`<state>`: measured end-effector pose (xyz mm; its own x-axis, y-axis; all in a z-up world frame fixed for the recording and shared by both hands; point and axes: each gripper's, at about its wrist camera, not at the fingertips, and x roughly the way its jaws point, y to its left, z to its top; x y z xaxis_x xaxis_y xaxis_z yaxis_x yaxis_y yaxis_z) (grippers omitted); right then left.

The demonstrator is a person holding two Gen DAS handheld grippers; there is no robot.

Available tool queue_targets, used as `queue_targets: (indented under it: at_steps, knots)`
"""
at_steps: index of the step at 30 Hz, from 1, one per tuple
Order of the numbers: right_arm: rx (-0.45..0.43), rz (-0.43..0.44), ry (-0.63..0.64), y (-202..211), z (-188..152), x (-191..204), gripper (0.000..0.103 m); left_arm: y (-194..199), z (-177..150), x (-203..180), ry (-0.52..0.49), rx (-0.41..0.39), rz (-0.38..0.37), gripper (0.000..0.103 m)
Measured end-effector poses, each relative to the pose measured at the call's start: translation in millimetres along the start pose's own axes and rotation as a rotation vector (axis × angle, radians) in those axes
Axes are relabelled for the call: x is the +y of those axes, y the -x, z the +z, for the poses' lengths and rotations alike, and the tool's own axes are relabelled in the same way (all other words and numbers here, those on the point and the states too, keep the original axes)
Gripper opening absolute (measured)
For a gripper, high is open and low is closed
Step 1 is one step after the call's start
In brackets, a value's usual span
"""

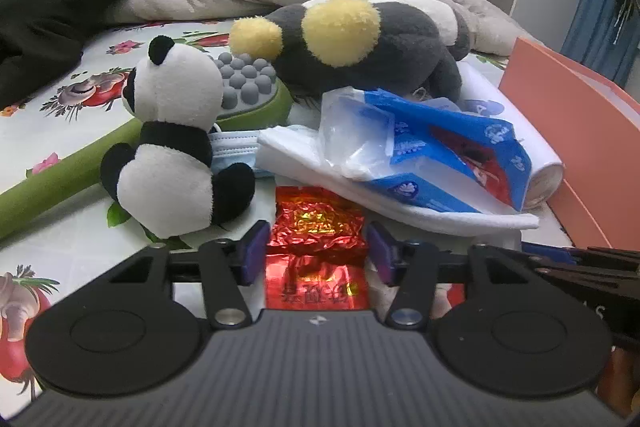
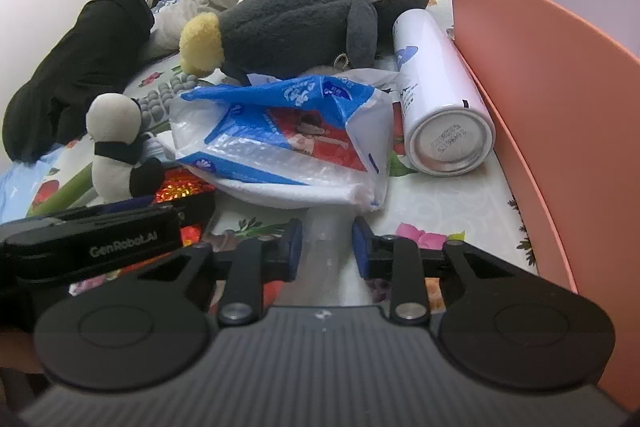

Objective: Organize soft objects
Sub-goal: 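Grasp the red tea packet with the left tool while the right tool grasps the clear plastic figure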

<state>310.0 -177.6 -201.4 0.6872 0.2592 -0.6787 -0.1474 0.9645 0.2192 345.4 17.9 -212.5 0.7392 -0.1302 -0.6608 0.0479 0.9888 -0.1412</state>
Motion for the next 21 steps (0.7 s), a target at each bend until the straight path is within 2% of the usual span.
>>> queue_targets:
  at_steps: [9,21]
  knots:
    - [0.012,-0.019,0.008,16.6,-5.3,1.1,0.027,23.8,-12.3,0.5,0.036,0.039,-0.021,0.059]
    - [0.051,-0.022,-0.024,57.6,-22.2,-8.7,0.027,82.0,-45.1,1.6,0.112,0.065,-0.046,0.059]
